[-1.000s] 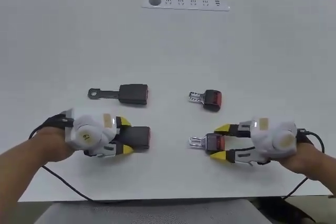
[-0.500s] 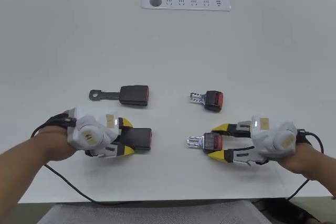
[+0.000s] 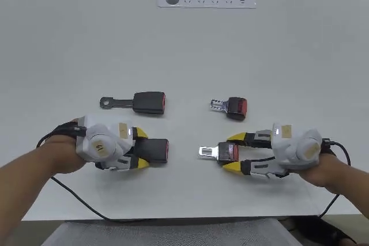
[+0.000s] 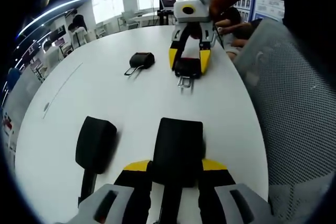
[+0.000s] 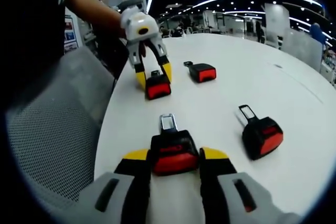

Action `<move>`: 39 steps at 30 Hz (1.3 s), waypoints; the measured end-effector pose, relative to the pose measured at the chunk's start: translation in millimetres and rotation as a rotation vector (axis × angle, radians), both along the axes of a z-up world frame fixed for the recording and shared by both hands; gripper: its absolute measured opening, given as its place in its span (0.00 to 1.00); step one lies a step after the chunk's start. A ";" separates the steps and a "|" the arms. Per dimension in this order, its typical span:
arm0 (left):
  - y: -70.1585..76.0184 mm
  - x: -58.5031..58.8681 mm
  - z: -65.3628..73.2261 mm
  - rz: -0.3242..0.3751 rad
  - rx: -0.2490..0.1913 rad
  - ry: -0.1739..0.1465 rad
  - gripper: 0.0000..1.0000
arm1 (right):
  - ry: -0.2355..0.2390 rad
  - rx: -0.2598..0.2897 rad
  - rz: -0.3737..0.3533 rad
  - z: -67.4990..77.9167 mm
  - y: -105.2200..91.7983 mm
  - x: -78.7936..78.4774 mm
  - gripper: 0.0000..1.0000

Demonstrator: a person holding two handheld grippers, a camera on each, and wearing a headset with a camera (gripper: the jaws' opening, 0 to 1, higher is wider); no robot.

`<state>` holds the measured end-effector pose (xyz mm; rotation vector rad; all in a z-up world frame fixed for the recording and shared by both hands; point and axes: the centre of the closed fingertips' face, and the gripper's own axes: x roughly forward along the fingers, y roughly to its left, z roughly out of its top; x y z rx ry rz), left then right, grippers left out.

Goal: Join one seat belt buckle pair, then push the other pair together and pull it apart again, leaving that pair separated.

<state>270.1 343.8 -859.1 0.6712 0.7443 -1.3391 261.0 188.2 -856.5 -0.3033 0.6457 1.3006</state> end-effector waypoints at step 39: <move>-0.2 0.1 0.1 0.003 0.005 0.007 0.35 | 0.011 0.098 0.027 4.6 69.5 1.9 0.37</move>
